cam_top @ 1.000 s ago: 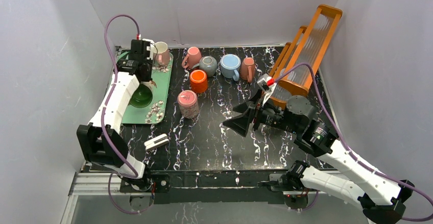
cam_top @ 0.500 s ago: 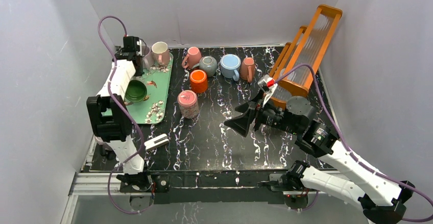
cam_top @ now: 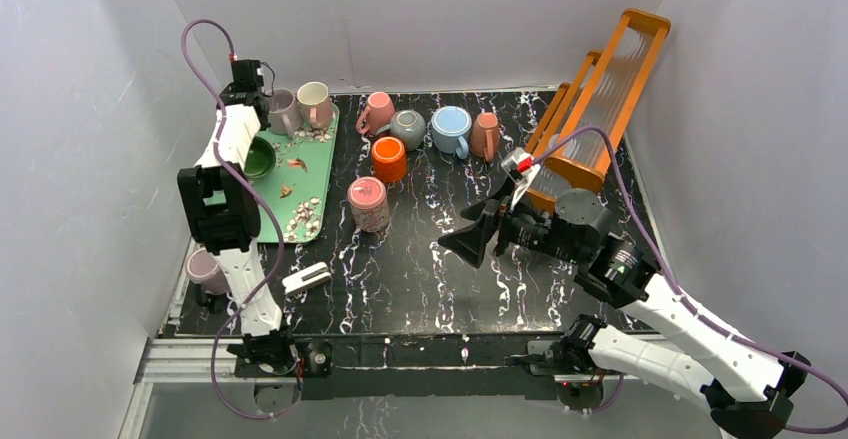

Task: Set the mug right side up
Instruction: Turn over the cup at the center of the board, then place the cup on the tray.

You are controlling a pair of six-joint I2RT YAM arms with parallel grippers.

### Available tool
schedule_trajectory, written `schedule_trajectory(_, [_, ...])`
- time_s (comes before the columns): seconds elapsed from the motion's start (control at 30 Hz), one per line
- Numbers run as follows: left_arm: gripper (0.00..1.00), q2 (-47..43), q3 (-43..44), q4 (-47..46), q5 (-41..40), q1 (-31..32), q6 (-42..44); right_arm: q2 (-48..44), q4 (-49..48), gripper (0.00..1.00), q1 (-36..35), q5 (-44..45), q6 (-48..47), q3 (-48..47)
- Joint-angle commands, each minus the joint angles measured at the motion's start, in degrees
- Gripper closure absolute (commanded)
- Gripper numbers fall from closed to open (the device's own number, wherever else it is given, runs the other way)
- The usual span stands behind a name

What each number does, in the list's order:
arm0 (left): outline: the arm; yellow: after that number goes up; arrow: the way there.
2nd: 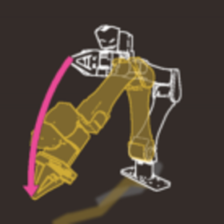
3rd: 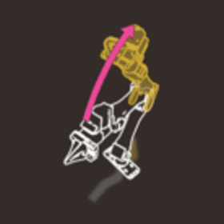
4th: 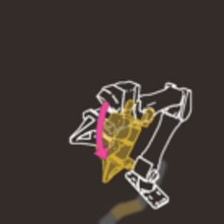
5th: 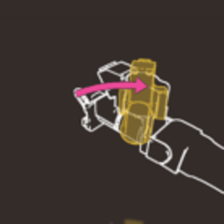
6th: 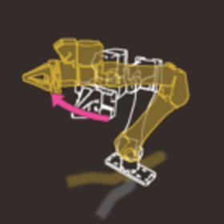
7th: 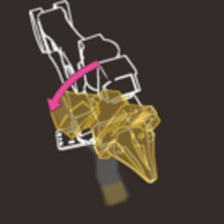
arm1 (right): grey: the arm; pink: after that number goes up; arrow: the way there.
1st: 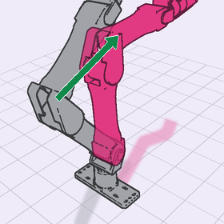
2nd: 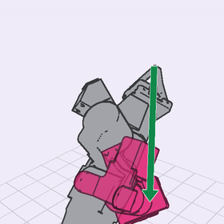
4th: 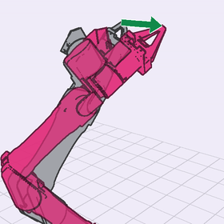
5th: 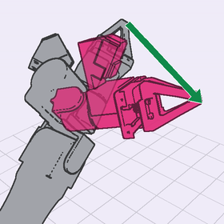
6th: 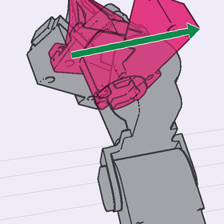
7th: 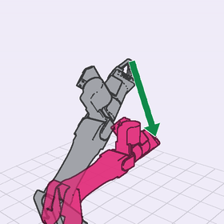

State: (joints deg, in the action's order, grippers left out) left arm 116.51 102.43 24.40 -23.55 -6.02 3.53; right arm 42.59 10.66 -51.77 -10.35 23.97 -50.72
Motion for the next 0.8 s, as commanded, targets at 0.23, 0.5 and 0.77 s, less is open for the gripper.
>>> schedule_trajectory(0.23, [0.91, 10.5, 12.9, -3.9, -2.8, -1.5, 0.5, 2.7, -1.1, 0.01, -0.1, 2.6, -2.1, -0.4])
schedule_trajectory(0.5, [0.95, 15.4, 18.4, -5.8, -0.4, -3.7, -1.0, 4.5, -1.7, 0.01, 0.0, 4.1, -3.4, -1.0])
schedule_trajectory(0.77, [0.92, 17.7, 19.7, -15.1, 1.7, -4.5, 0.5, 4.6, -2.0, 0.01, 0.0, 7.8, -5.0, -1.1])
